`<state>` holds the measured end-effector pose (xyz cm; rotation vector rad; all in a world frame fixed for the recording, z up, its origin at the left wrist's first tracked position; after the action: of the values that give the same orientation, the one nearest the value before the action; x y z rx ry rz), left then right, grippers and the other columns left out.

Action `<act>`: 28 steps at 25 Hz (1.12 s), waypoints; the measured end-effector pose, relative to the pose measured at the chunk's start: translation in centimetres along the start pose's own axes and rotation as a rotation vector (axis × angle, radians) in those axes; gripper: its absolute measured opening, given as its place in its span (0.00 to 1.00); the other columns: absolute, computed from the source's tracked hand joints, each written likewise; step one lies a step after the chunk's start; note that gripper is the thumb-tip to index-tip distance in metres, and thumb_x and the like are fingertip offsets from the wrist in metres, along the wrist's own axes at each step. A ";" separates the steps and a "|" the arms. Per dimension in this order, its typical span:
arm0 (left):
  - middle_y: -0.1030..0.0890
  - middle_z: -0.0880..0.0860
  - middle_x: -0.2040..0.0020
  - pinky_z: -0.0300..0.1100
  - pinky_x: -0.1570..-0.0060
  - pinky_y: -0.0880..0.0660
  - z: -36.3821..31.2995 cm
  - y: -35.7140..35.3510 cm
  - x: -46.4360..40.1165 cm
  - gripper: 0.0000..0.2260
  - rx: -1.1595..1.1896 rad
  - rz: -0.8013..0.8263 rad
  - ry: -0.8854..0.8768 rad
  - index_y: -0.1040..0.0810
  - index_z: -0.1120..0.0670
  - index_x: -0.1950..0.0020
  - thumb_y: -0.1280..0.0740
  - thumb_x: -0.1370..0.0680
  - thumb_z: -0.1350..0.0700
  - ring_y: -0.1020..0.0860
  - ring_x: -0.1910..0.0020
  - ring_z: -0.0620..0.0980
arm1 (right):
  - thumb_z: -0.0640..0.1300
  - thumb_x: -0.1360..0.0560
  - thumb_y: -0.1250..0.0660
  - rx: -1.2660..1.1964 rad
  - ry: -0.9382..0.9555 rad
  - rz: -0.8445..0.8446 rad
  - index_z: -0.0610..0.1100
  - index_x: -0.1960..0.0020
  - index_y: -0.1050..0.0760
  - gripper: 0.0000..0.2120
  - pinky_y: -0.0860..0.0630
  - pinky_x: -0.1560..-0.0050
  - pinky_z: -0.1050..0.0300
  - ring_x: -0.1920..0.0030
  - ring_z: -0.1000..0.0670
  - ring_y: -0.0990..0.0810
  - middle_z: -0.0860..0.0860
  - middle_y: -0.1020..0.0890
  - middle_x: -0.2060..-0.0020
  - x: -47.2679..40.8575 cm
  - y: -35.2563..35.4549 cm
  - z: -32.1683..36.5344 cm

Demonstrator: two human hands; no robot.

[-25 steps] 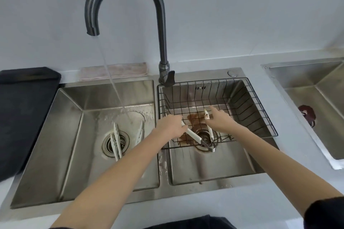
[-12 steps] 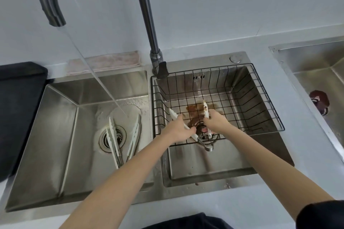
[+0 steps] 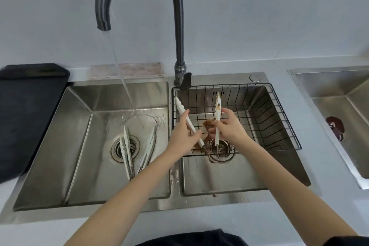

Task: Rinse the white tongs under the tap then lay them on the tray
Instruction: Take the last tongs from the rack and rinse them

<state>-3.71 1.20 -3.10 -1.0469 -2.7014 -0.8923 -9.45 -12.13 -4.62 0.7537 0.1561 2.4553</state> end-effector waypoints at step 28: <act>0.23 0.56 0.42 0.52 0.47 0.22 17.0 17.4 0.2 0.20 0.455 -0.286 0.380 0.36 0.54 0.30 0.38 0.22 0.57 0.20 0.50 0.57 | 0.36 0.24 0.38 -0.239 -0.217 0.240 0.34 0.39 0.29 0.14 0.21 0.57 0.59 0.57 0.51 0.21 0.46 0.23 0.57 -1.4 -23.4 6.5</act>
<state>9.18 21.06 -8.56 -0.3641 -2.5700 -0.4117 6.30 6.39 -6.06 0.9695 -0.3216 2.5291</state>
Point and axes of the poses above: each hand's wrist, its own x-axis away from the middle knuckle, its own y-axis out of the back of the hand, z = x × y, the point moved 3 cm from there along -x, towards the middle knuckle
